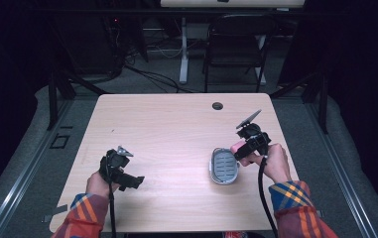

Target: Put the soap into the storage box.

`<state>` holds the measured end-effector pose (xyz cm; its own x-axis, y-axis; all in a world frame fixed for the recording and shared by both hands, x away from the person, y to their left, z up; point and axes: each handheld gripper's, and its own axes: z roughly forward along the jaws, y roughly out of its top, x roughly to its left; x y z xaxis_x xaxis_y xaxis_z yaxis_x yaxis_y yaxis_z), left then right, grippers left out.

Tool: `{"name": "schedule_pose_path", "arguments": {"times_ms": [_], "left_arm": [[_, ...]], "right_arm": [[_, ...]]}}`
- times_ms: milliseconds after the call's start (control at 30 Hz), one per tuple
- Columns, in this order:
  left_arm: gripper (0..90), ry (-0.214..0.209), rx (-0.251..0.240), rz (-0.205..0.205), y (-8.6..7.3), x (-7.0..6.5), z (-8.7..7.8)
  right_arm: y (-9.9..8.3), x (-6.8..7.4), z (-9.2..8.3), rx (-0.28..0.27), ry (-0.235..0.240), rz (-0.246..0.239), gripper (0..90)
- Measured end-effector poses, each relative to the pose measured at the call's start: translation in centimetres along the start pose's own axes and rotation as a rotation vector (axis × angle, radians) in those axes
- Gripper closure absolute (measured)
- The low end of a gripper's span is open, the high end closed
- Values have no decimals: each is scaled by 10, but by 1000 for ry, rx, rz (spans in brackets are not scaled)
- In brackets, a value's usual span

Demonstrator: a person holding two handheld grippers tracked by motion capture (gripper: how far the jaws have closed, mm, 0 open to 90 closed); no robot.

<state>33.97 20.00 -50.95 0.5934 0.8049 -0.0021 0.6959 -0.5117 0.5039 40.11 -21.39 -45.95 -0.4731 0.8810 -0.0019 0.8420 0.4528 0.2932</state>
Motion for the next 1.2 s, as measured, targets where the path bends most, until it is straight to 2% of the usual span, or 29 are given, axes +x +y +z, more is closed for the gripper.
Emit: {"name": "schedule_pose_path", "arguments": {"times_ms": [100, 200, 233, 333, 367, 633, 833, 900, 933, 967, 1067, 1100, 1133, 1200], "left_arm": [[1, 2, 0, 2, 0, 0, 0], [1, -1, 0, 1, 0, 0, 0], [1, 0, 1, 1, 0, 0, 1], [1, 0, 0, 1, 0, 0, 0], [1, -1, -1, -1, 0, 0, 0], [1, 0, 2, 0, 0, 0, 1], [1, -3, 5, 5, 1, 0, 0], [1, -2, 1, 5, 0, -1, -1], [1, -2, 1, 5, 0, -1, -1], [1, -2, 3, 3, 0, -1, -1], [1, -3, 4, 4, 1, 0, 0], [1, 0, 1, 2, 0, 0, 0], [1, 0, 1, 2, 0, 0, 0], [1, 0, 1, 3, 0, 0, 0]], "right_arm": [[2, 0, 1, 13, -4, -5, 369], [3, 2, 5, 5, 3, 16, 369], [4, 3, 5, 25, -1, 4, 369], [5, 6, 9, 17, -1, 13, 369], [7, 8, 11, 30, 0, -3, 369], [11, 18, 17, 46, -10, -13, 369], [13, 19, 19, 56, -8, -21, 369], [15, 19, 17, 80, -14, -28, 369], [15, 19, 17, 80, -14, -28, 369], [14, 20, 19, 55, -12, -8, 369], [15, 19, 21, 70, -8, -11, 370], [15, 21, 23, 54, -10, 2, 370], [18, 20, 21, 79, -18, -13, 370], [18, 20, 21, 70, -14, -3, 370]]}}
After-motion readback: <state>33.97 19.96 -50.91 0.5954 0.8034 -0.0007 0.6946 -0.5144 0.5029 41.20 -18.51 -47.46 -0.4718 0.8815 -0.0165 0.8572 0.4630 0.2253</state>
